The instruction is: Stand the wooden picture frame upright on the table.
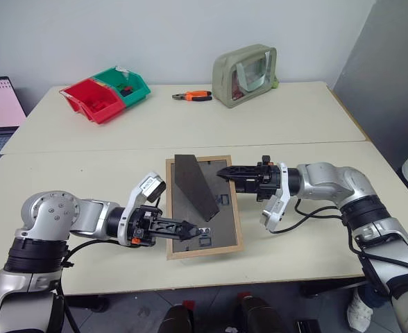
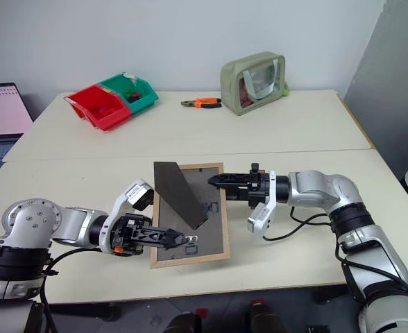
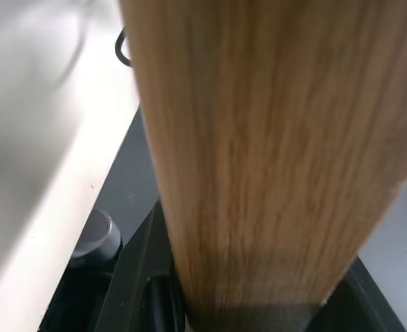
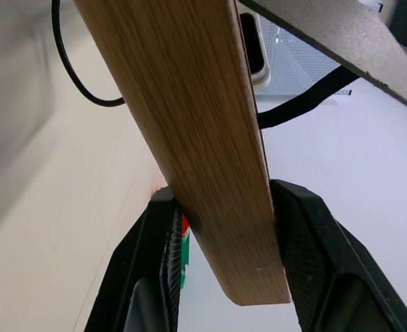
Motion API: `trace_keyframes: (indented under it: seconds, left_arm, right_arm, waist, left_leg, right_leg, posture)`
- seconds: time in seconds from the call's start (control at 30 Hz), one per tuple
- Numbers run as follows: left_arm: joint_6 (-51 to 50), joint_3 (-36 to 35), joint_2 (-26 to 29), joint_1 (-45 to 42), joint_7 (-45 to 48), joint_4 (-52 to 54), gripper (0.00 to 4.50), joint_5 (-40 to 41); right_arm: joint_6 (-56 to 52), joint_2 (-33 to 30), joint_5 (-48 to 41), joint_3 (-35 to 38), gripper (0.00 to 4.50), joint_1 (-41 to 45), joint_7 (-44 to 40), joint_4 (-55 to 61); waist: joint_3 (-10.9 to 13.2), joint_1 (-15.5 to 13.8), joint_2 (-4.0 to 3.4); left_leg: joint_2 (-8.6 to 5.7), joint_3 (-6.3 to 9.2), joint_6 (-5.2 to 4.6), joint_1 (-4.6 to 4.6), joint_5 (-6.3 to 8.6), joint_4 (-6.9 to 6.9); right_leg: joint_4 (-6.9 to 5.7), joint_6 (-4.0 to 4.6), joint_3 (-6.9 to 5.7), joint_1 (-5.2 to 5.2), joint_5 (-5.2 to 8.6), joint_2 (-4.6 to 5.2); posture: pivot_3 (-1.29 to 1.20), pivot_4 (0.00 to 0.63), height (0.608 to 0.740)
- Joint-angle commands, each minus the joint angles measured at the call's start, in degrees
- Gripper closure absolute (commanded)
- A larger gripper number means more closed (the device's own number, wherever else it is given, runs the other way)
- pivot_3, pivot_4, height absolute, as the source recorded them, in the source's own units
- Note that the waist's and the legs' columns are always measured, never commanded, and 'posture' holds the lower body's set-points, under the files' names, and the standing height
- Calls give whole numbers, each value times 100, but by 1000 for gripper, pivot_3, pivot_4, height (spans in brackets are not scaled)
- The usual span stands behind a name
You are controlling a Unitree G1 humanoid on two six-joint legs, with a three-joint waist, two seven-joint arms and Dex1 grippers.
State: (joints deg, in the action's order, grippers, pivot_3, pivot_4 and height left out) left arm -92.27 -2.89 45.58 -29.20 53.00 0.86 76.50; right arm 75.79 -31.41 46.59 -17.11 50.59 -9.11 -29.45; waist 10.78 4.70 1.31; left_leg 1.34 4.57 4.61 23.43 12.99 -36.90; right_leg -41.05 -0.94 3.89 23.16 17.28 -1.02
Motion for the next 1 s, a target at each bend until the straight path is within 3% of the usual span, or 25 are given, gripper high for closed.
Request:
trace_keyframes:
  seconds: [0.03,0.1,0.4,0.53,0.67,0.77,0.83,1.0]
  left_arm:
    - [-16,-138,2,-7,-38,218,3213,15]
    - [-11,-186,9,26,-43,175,2513,-2]
    - [192,-854,34,-123,-447,-230,757,-146]
    - [395,-1603,84,-20,-935,-472,0,-131]
    - [784,-2578,-17,328,-1797,-199,0,-2]
    - [1533,-3051,-177,544,-2636,631,0,-425]
    - [1807,-3080,-145,839,-2905,1291,0,-697]
    - [2635,-2809,-244,1547,-3168,2674,0,-1399]
  right_arm:
    - [-69,83,-282,18,2963,53,179,285]
    - [-96,71,-368,14,2976,30,185,238]
    - [-584,31,-951,-21,3217,-139,82,-138]
    - [-856,52,-1472,-78,3220,-259,-160,-372]
    - [-1197,65,-2460,-271,3222,-424,-914,-652]
    - [-2649,324,-4149,-353,3238,-656,-2625,-583]
    - [-3780,575,-5055,-231,3239,-704,-3543,-445]
    - [-5902,1245,-6156,109,3241,-364,-4575,-449]
  waist:
    - [0,0,0]
    - [0,1,0]
    - [0,2,1]
    - [0,3,1]
    - [-1,21,2]
    - [0,7,6]
    - [-1,7,18]
    - [-1,-12,17]
  left_leg:
    - [-1,0,0,0,0,0]
    - [0,-1,0,0,0,0]
    - [1,-1,-1,0,0,-1]
    - [2,-2,-1,0,1,0]
    - [16,-3,-2,-2,1,1]
    - [21,-3,-2,-3,1,3]
    - [26,-1,-1,-3,1,-3]
    - [24,1,-1,-7,1,0]
  right_leg:
    - [0,0,0,0,0,0]
    - [0,0,1,0,0,0]
    - [-1,0,3,-1,0,1]
    - [0,0,3,0,0,3]
    - [0,1,6,0,0,5]
    - [2,1,12,-2,0,12]
    - [3,0,11,-9,-2,14]
    - [5,0,9,-13,-3,16]
  posture:
    - [0,150,740]
    - [0,150,740]
    - [0,150,740]
    - [0,150,740]
    - [0,150,740]
    - [0,150,740]
    - [0,150,740]
    - [0,150,740]
